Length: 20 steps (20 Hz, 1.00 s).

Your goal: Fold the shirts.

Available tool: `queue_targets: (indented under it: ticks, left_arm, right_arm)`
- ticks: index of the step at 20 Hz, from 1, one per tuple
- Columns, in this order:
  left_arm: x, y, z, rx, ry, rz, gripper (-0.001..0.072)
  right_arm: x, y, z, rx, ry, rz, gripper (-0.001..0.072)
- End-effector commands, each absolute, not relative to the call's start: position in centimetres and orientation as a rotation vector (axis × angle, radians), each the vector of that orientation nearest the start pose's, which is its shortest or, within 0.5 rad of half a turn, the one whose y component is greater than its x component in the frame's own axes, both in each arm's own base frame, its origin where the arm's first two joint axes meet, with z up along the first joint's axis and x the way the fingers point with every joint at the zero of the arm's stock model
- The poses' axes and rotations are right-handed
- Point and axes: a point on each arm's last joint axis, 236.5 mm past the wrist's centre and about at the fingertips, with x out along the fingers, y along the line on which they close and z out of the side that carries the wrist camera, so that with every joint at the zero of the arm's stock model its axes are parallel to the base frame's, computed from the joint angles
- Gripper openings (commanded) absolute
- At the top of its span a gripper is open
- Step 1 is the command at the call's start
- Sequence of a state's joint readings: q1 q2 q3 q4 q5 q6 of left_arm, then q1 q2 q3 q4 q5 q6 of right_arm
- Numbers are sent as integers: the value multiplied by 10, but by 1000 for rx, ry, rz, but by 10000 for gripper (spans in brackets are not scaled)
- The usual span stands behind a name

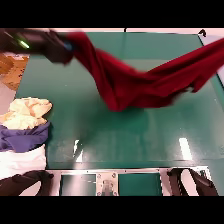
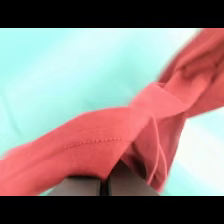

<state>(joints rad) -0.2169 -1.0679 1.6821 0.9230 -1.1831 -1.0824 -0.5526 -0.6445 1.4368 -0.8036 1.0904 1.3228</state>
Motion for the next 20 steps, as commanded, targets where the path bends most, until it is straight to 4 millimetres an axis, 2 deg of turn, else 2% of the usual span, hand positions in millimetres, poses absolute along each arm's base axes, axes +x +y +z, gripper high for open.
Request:
queue_targets:
  ticks: [1, 2, 3, 4, 6, 8, 10, 13, 14, 16, 17, 18, 19, 20]
  left_arm:
    - [317, -185, 432, 210, 181, -740, 20]
    - [319, -176, 435, 231, 179, -695, 21]
    - [323, -169, 429, 243, 207, -664, 21]
    - [329, -162, 412, 265, 274, -641, 21]
    - [343, -153, 364, 293, 444, -617, 21]
    - [360, -157, 308, 289, 606, -639, 21]
    - [382, -165, 242, 243, 770, -658, 22]
    - [402, -181, 127, 149, 1022, -699, 22]
    - [406, -187, 90, 106, 1094, -709, 22]
    - [420, -198, 27, 28, 1189, -710, 22]
    - [428, -203, 5, -4, 1213, -703, 22]
    - [439, -206, -12, -32, 1210, -686, 38]
    - [449, -205, -19, -50, 1192, -657, 299]
    - [461, -201, -20, -59, 1166, -612, 653]
  right_arm:
    - [244, -9, 474, 156, -91, -7, 17]
    - [241, -13, 473, 136, -87, -32, 17]
    - [241, -16, 471, 126, -82, -47, 17]
    - [242, -18, 468, 125, -75, -53, 17]
    - [248, -21, 456, 146, -48, -52, 17]
    - [267, -25, 420, 215, 31, -24, 17]
    - [290, -27, 355, 314, 168, 18, 17]
    - [314, -24, 223, 504, 403, 56, 17]
    - [316, -23, 178, 565, 474, 44, 17]
    - [314, -23, 92, 650, 599, -1, 17]
    - [311, -24, 55, 690, 650, -38, 17]
    - [307, -27, 26, 721, 693, -73, 17]
    - [304, -29, 8, 730, 726, -94, 17]
    - [304, -31, -4, 727, 754, -100, 17]
